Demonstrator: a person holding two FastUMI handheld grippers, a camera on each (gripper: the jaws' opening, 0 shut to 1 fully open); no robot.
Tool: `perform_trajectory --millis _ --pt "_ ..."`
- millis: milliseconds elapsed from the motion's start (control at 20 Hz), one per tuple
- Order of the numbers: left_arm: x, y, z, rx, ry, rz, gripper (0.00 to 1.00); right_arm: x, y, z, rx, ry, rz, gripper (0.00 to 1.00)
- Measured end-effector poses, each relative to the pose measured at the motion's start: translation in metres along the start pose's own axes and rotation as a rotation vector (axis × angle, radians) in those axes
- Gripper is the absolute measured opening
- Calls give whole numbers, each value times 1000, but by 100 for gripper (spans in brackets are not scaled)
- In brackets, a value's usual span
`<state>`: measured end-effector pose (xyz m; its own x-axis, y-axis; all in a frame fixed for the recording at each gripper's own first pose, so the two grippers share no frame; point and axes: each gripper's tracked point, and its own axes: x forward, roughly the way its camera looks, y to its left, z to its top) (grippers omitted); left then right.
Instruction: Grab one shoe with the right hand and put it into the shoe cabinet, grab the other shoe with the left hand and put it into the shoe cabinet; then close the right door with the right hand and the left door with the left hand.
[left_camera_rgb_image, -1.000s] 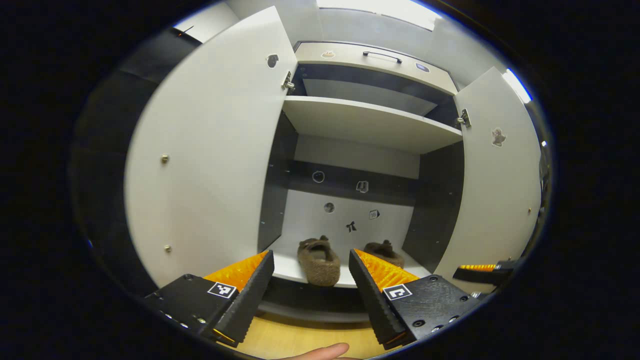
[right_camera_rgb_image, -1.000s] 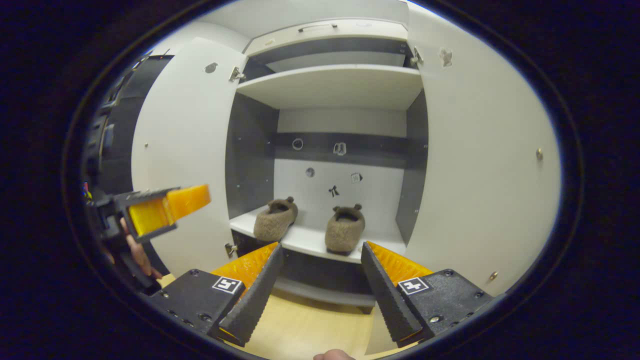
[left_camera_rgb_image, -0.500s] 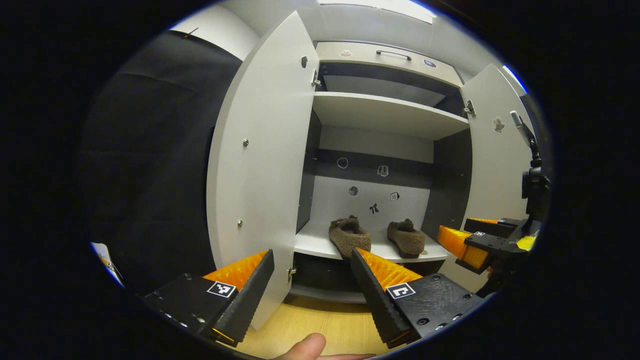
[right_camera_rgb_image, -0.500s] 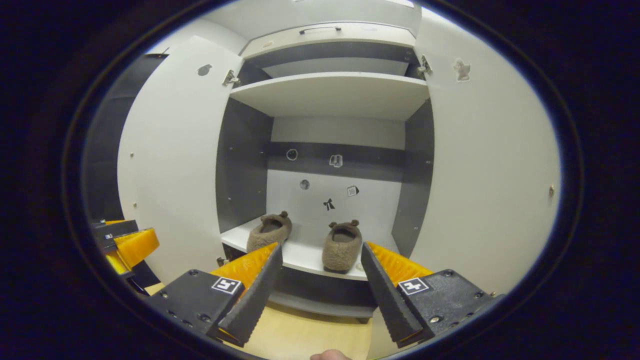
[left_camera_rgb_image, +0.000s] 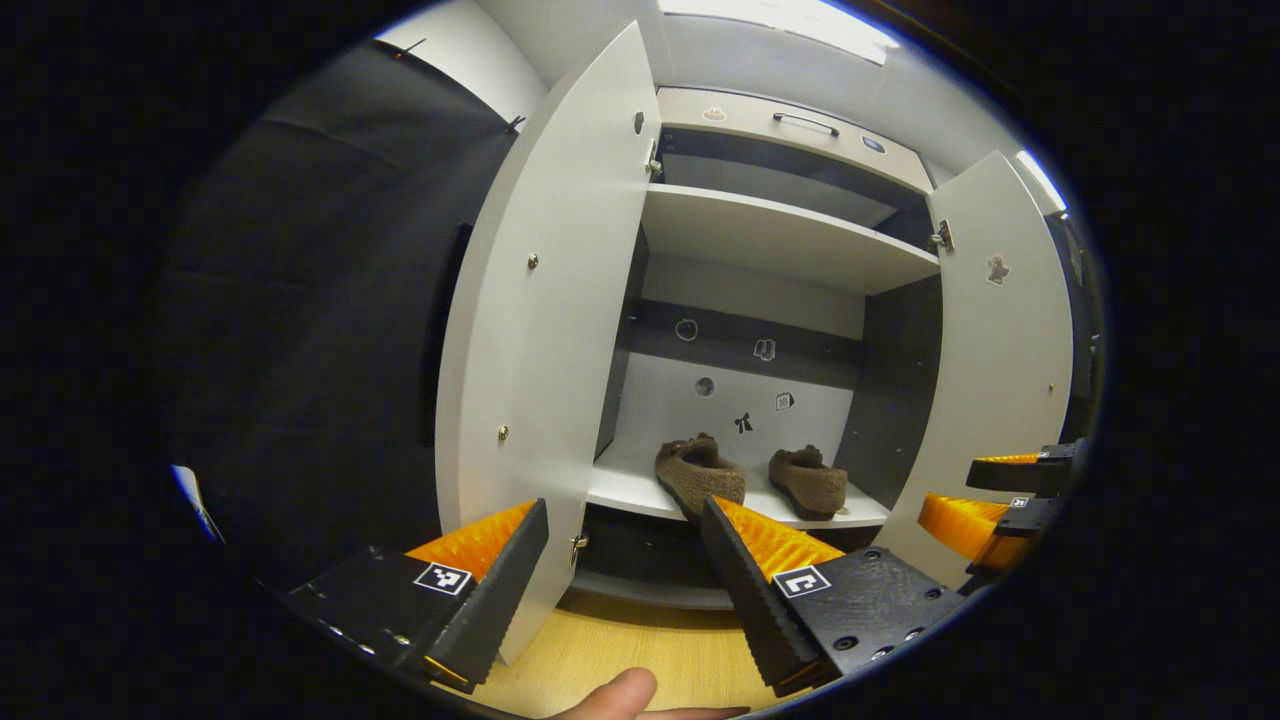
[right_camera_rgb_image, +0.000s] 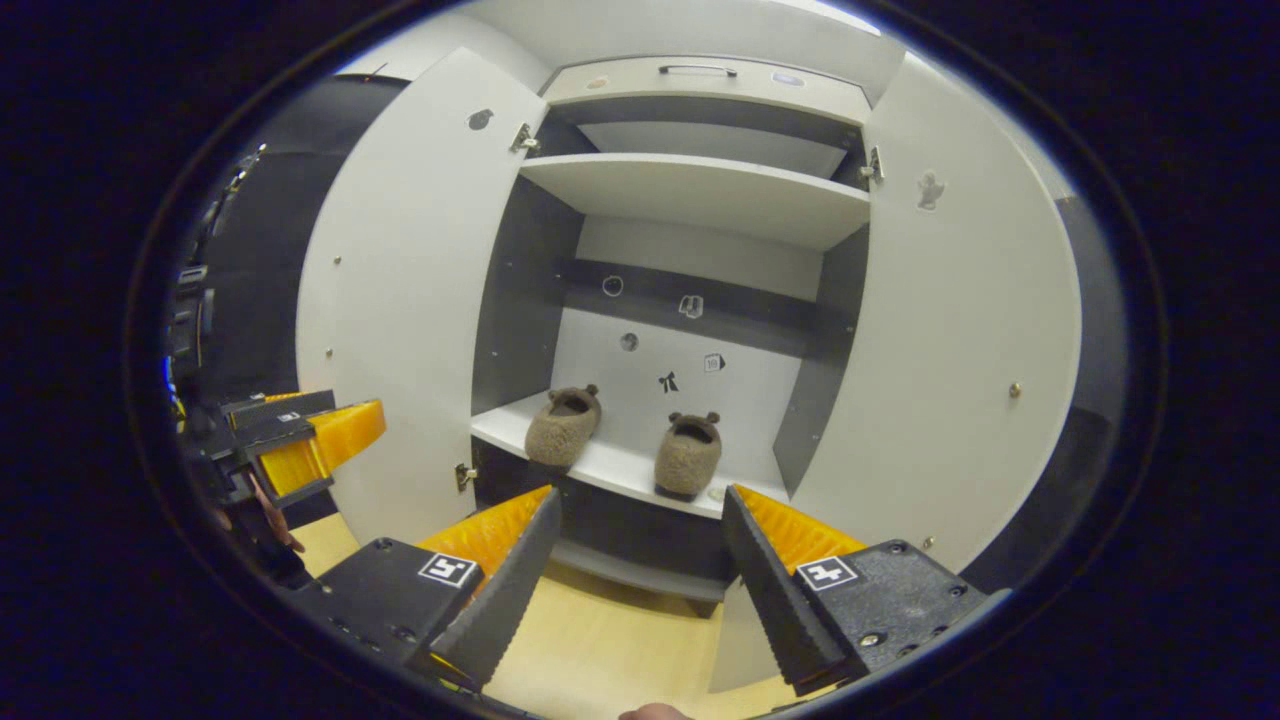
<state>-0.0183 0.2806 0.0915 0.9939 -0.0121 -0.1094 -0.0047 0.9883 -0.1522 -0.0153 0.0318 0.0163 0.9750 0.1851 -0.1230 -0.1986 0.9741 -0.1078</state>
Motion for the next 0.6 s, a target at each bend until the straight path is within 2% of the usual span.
perform_trajectory --millis 200,350,500,600 --pt "8 -21 -7 -4 6 -78 93 -40 -23 -20 43 55 -87 100" --pt "16 -44 -13 -9 17 -138 93 -78 -65 -22 41 59 -230 100" --pt "20 -67 -21 -4 36 -190 94 -117 -116 -14 -17 21 -415 100" --pt "20 -79 -26 -16 50 -212 93 -134 -147 -11 -59 17 -500 100"
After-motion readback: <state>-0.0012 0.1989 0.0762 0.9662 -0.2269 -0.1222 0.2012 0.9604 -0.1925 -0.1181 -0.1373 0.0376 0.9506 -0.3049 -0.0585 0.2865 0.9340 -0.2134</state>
